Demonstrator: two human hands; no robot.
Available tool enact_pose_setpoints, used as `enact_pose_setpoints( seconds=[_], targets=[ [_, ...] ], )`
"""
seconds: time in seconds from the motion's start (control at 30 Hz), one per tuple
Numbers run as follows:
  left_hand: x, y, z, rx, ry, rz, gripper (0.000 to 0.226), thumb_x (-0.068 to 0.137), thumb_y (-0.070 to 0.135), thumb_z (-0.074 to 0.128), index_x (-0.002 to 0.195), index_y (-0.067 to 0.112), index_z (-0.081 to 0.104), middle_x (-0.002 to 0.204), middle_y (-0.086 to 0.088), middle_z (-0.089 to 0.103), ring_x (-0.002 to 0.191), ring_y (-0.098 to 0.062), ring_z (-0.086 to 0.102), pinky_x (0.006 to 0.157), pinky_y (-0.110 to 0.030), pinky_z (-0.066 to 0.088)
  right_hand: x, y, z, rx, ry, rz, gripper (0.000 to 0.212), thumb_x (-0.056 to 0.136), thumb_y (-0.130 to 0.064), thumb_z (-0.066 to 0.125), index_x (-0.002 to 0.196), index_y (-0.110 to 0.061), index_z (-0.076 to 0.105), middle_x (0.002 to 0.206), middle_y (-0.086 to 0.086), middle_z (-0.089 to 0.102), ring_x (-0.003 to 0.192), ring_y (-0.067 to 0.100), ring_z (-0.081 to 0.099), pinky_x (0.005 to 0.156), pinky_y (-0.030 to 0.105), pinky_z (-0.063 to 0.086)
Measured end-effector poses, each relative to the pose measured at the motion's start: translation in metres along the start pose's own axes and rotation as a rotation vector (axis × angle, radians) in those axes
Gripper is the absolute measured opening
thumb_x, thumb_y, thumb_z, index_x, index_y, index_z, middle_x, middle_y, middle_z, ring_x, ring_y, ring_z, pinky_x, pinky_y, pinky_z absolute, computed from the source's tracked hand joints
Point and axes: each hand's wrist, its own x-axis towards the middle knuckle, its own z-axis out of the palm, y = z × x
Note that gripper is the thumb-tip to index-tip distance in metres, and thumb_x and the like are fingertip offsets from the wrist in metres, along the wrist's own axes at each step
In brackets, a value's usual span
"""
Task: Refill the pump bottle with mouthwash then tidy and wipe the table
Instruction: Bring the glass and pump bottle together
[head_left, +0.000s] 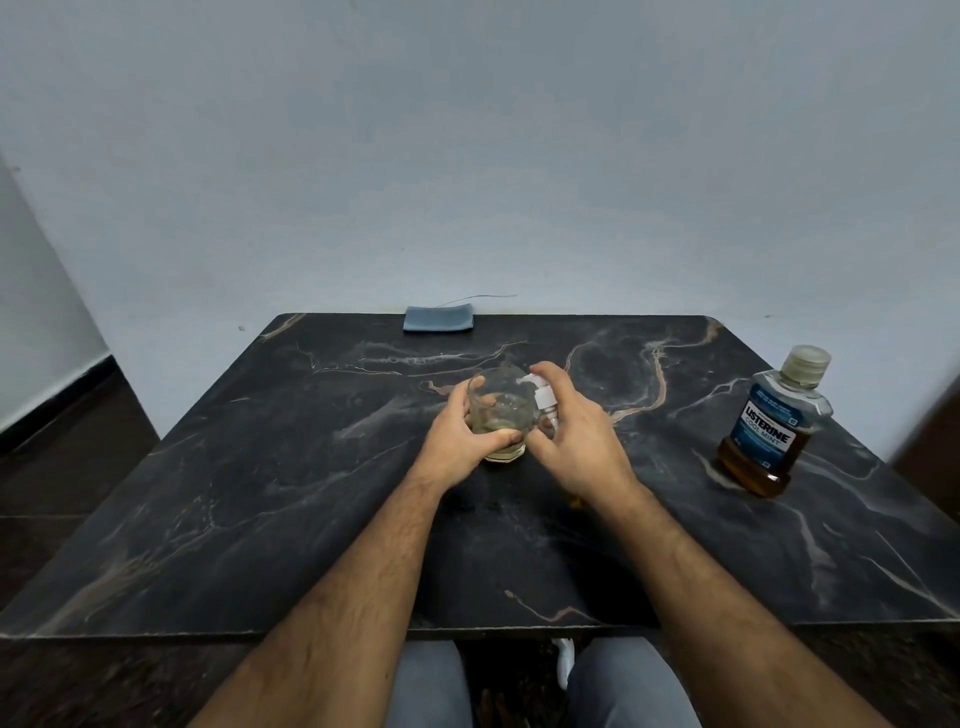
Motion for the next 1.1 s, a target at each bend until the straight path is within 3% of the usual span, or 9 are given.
enact_pose_setpoints(
  seconds=[0.1,0.33,0.47,0.53,0.63,0.73,0.83,0.93,1.1],
  targets=[
    [0.000,-0.001,0.000,-0.008,-0.006,-0.001,0.087,0.069,0.021,0.089,0.140,0.033,0.038,0.124,0.014,0.062,0.116,-0.003,0.058,0.107,-0.028,0.043,0.000,0.003,0.002,-0.004,-0.002,0.019,0.061,0.082,-0.026,0.066,0.129,-0.043,0.032,0.099,-0.007,0.067,0.083,0.015,0.065,0.075,0.042,0.056],
    [0.002,-0.005,0.000,0.006,0.003,0.009,0.087,0.067,0.025,0.089,0.138,0.036,0.039,0.128,0.011,0.062,0.117,-0.005,0.060,0.108,-0.033,0.044,-0.001,0.005,0.000,-0.001,0.000,-0.022,0.072,0.085,-0.032,0.064,0.145,-0.042,0.027,0.124,-0.007,0.064,0.102,0.014,0.061,0.083,0.031,0.049],
    [0.002,-0.005,0.000,-0.004,-0.001,0.003,0.088,0.067,0.023,0.090,0.138,0.034,0.039,0.125,0.013,0.062,0.116,-0.005,0.060,0.108,-0.033,0.045,0.000,0.008,0.004,-0.009,-0.009,0.007,0.062,0.081,-0.028,0.065,0.133,-0.042,0.033,0.105,-0.008,0.066,0.089,0.016,0.064,0.076,0.039,0.055],
    [0.002,-0.005,0.000,-0.012,-0.001,0.005,0.088,0.067,0.022,0.090,0.139,0.032,0.039,0.126,0.011,0.062,0.116,-0.005,0.060,0.107,-0.031,0.045,0.000,0.010,0.004,0.008,0.003,0.031,0.061,0.080,-0.026,0.064,0.132,-0.040,0.034,0.096,-0.009,0.063,0.081,0.016,0.061,0.072,0.035,0.052],
    [0.002,-0.006,0.000,-0.007,0.002,0.009,0.089,0.067,0.024,0.090,0.140,0.032,0.039,0.130,0.010,0.061,0.117,-0.004,0.059,0.107,-0.030,0.045,-0.003,0.012,0.002,0.034,0.021,0.010,0.073,0.084,-0.029,0.066,0.145,-0.041,0.027,0.103,-0.010,0.061,0.083,0.009,0.057,0.073,0.028,0.044],
    [0.002,-0.008,0.000,-0.004,0.006,0.008,0.088,0.067,0.026,0.090,0.138,0.034,0.040,0.130,0.011,0.060,0.117,-0.003,0.059,0.107,-0.031,0.045,-0.006,0.015,-0.001,0.094,0.056,0.006,0.083,0.084,-0.027,0.066,0.151,-0.038,0.019,0.113,-0.007,0.064,0.089,0.010,0.061,0.081,0.028,0.048],
    [0.001,-0.008,0.000,0.003,0.006,0.005,0.087,0.066,0.026,0.090,0.137,0.036,0.040,0.132,0.009,0.060,0.118,-0.006,0.058,0.108,-0.033,0.044,-0.008,0.020,-0.003,0.153,0.114,0.048,0.084,0.083,-0.021,0.065,0.151,-0.034,0.018,0.107,-0.008,0.065,0.075,0.009,0.062,0.073,0.025,0.048],
    [0.002,-0.008,0.000,0.009,0.006,-0.002,0.088,0.065,0.029,0.091,0.136,0.038,0.040,0.135,0.006,0.059,0.121,-0.009,0.058,0.110,-0.037,0.044,-0.008,0.030,-0.005,0.177,0.182,0.069,0.074,0.082,-0.015,0.063,0.144,-0.037,0.030,0.090,-0.009,0.059,0.067,0.009,0.056,0.065,0.020,0.041],
    [0.002,-0.008,-0.001,0.014,0.005,-0.009,0.090,0.062,0.032,0.091,0.137,0.037,0.040,0.136,0.006,0.058,0.120,-0.009,0.058,0.110,-0.040,0.043,-0.010,0.042,-0.009,0.176,0.236,0.087,0.073,0.086,-0.020,0.068,0.146,-0.034,0.031,0.104,-0.007,0.051,0.090,0.008,0.049,0.079,0.017,0.038]
  ],
)
